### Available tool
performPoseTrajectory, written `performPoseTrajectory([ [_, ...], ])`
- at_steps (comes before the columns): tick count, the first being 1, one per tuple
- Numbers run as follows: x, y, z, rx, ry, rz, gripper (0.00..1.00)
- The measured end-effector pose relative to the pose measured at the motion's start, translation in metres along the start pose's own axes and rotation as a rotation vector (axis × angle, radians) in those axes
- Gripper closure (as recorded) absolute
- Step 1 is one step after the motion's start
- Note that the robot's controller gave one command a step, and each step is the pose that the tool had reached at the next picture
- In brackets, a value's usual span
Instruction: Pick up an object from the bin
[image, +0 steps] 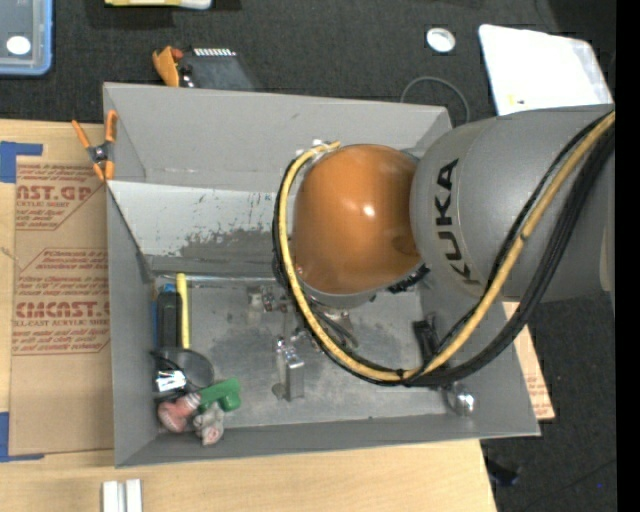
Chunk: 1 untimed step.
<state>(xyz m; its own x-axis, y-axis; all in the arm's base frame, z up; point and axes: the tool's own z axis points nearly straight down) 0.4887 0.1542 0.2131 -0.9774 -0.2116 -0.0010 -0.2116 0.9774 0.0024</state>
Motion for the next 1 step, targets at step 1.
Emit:
performPoseTrajectory([
  [1,-0.005,-0.0044,0.0271,-0.002,-0.012,0.036,0.0],
])
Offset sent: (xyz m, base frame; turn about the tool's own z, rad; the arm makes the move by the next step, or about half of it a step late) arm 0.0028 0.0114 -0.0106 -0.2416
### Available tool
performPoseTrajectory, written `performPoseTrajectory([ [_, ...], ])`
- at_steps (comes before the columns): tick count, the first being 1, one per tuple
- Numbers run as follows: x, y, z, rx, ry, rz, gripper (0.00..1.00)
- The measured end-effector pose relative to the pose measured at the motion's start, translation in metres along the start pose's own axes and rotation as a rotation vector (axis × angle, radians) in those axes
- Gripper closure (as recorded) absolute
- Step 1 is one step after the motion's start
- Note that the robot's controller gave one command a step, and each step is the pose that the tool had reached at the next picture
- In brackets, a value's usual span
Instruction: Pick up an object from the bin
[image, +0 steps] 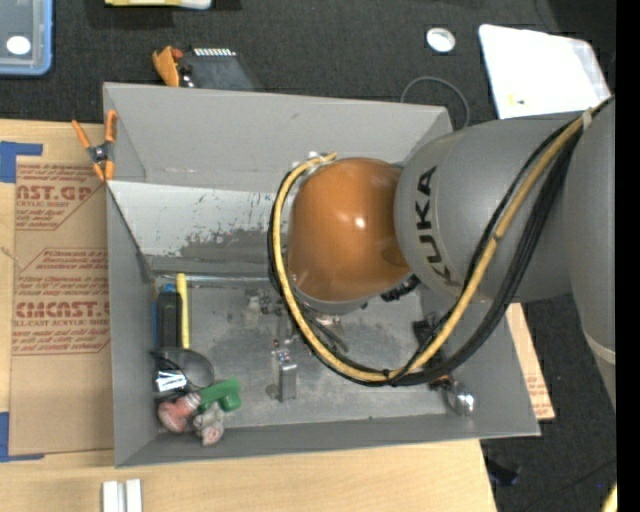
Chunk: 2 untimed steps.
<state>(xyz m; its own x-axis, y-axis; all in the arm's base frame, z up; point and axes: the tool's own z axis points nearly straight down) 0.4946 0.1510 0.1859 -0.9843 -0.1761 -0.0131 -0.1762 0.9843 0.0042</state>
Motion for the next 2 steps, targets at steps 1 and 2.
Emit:
performPoseTrajectory([
  [1,0.004,0.002,0.041,0.002,0.014,-0.009,0.0],
  [2,-0.01,0.01,0.051,0.002,0.002,-0.038,0.0],
])
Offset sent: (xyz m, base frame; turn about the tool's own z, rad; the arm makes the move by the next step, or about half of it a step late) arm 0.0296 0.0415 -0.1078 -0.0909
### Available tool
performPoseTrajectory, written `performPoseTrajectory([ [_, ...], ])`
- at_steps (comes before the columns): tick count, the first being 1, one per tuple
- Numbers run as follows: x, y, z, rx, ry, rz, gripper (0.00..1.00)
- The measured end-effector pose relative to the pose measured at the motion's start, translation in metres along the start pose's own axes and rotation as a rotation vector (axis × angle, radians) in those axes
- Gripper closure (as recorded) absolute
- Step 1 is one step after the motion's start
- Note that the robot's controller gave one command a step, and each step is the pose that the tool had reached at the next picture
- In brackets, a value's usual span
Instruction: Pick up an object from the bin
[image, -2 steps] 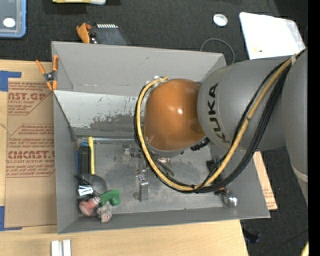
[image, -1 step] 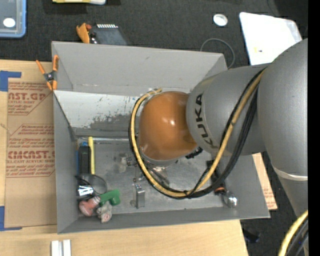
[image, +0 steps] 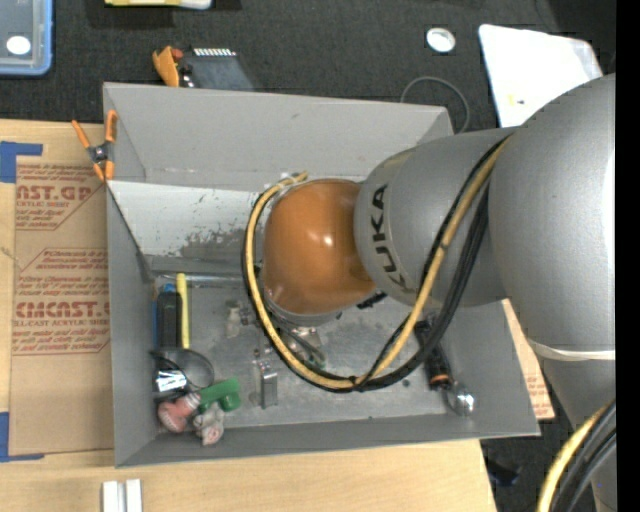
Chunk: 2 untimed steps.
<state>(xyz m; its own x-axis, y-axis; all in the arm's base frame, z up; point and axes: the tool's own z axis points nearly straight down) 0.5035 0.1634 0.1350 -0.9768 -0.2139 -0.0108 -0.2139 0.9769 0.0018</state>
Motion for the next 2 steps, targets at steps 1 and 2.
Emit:
performPoseTrajectory([
  [1,-0.014,0.047,0.019,-0.001,0.006,-0.228,0.0],
  [2,-0.019,0.059,0.047,-0.002,-0.002,-0.193,0.0],
])
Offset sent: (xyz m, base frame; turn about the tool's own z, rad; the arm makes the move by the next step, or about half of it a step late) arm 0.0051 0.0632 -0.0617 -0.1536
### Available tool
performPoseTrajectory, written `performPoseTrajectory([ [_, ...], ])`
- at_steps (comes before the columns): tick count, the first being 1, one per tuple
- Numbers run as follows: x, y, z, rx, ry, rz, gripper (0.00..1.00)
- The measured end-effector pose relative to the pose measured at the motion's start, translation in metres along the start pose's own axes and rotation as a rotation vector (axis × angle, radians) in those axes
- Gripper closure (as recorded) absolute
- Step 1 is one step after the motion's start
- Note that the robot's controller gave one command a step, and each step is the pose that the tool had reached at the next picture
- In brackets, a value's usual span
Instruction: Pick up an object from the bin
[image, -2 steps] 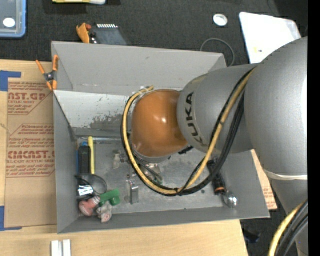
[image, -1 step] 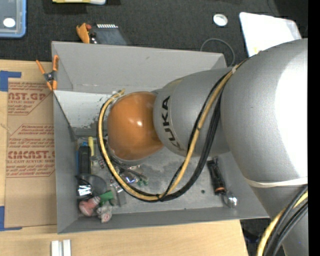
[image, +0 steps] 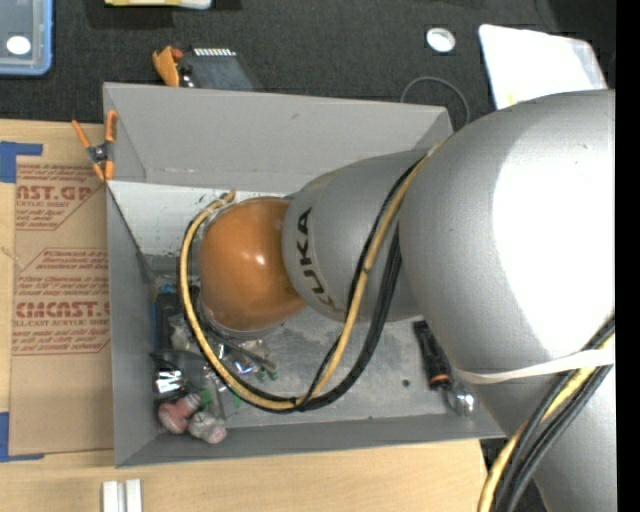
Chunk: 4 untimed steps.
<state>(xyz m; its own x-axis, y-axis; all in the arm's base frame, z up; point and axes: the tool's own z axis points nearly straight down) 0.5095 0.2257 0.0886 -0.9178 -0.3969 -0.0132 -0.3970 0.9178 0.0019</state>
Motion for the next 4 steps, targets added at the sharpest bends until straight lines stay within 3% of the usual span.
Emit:
performPoseTrajectory([
  [1,-0.009,0.004,0.017,0.001,0.003,0.034,0.0],
  [2,0.009,0.018,0.015,0.003,-0.014,0.004,0.0],
  [3,0.018,-0.018,0.015,0.001,-0.017,-0.156,0.0],
  [4,0.013,-0.023,-0.044,0.001,-0.01,-0.072,0.0],
])
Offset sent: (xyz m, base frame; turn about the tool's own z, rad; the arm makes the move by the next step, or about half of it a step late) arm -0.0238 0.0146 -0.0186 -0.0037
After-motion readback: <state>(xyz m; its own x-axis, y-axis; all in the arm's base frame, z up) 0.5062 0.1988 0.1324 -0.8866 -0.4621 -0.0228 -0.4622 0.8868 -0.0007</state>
